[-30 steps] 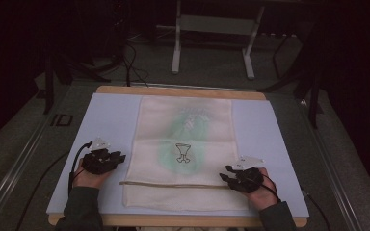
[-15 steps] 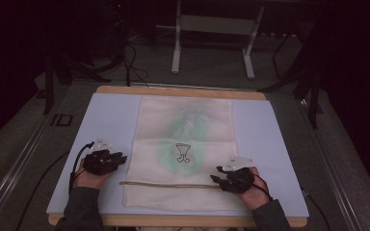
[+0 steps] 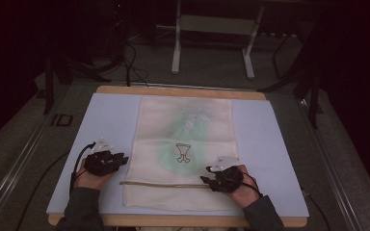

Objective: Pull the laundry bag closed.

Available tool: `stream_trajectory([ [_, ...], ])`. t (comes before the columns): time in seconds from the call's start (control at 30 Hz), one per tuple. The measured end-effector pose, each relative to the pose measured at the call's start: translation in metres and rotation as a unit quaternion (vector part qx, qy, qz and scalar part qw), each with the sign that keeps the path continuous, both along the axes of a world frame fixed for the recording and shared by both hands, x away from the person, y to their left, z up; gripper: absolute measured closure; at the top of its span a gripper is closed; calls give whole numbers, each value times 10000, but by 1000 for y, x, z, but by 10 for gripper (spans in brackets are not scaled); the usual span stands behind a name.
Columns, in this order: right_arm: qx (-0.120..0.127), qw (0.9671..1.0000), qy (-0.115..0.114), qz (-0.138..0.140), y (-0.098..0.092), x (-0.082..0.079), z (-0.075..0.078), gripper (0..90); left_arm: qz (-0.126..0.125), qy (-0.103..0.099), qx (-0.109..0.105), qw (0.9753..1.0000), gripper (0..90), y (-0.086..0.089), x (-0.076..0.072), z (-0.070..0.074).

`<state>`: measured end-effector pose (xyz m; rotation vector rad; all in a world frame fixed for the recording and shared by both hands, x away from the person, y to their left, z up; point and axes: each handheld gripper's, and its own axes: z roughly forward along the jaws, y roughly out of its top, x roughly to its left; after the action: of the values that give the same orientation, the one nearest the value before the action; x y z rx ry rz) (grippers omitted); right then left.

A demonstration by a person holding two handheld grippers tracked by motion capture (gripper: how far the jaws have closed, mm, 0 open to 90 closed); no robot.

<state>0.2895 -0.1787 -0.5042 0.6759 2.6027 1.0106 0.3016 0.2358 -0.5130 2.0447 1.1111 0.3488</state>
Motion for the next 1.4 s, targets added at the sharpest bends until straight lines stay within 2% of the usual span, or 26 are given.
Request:
stream_trajectory([
  [0.7,-48,9987,-38,497,42,4,2,574,-83,23,-4,10000,694,-2,0,-1],
  [1.4,-82,9961,-69,875,74,3,3,567,-148,99,-3,9998,691,-3,1,-2],
])
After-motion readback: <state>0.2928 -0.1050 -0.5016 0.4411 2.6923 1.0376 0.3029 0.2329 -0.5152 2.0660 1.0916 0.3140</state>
